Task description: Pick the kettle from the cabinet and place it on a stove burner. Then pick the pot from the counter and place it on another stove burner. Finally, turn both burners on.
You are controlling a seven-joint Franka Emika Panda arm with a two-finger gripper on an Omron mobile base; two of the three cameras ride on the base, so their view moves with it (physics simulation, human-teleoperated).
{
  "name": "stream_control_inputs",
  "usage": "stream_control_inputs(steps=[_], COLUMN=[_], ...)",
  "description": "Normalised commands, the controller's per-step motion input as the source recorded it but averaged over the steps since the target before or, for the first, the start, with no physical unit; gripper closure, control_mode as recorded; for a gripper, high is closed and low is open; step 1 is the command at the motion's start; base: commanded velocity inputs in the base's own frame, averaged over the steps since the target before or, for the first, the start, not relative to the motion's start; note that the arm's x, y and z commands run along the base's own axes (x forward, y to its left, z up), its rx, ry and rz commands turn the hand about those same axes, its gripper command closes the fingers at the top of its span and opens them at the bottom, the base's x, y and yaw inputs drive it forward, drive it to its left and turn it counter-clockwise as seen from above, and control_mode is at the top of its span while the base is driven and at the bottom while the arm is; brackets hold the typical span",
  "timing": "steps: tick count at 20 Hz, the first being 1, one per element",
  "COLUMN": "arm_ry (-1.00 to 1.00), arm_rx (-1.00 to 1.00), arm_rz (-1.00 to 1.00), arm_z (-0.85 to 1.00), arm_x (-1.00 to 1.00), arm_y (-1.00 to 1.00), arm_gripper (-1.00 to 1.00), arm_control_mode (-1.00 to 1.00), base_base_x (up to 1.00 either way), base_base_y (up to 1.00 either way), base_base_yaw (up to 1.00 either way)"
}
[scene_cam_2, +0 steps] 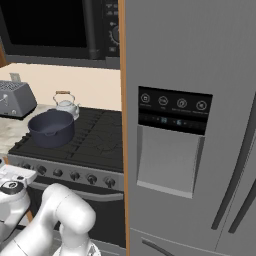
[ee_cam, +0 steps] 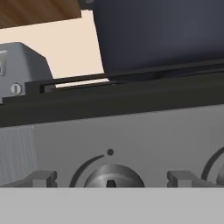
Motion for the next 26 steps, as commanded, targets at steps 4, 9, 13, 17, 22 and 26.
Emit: stream_control_inputs(steps=[4,9,13,17,22,26], arm_ry=[0.00,0.00,0.00,0.00,0.00,0.00], arm_rx=[0.00,0.00,0.00,0.00,0.00,0.00], arm_rz=[0.00,0.00,0.00,0.00,0.00,0.00], arm_z=[0.00,-0.05,-0.14,-0.14,-0.03,-0.02], arm_x=[0.08,0.01,0.00,0.00,0.01,0.11], arm_y=[0.00,0.00,0.00,0.00,0.01,0.13], arm_gripper=[-1.00,-1.00,-1.00,-1.00,-1.00,1.00], arm_control_mode=[-1.00,-1.00,-1.00,-1.00,-1.00,-1.00], base_base_x=[0.00,0.00,0.00,0.00,0.00,0.00], base_base_y=[0.00,0.00,0.00,0.00,0.00,0.00], base_base_yaw=[0.00,0.00,0.00,0.00,0.00,0.00])
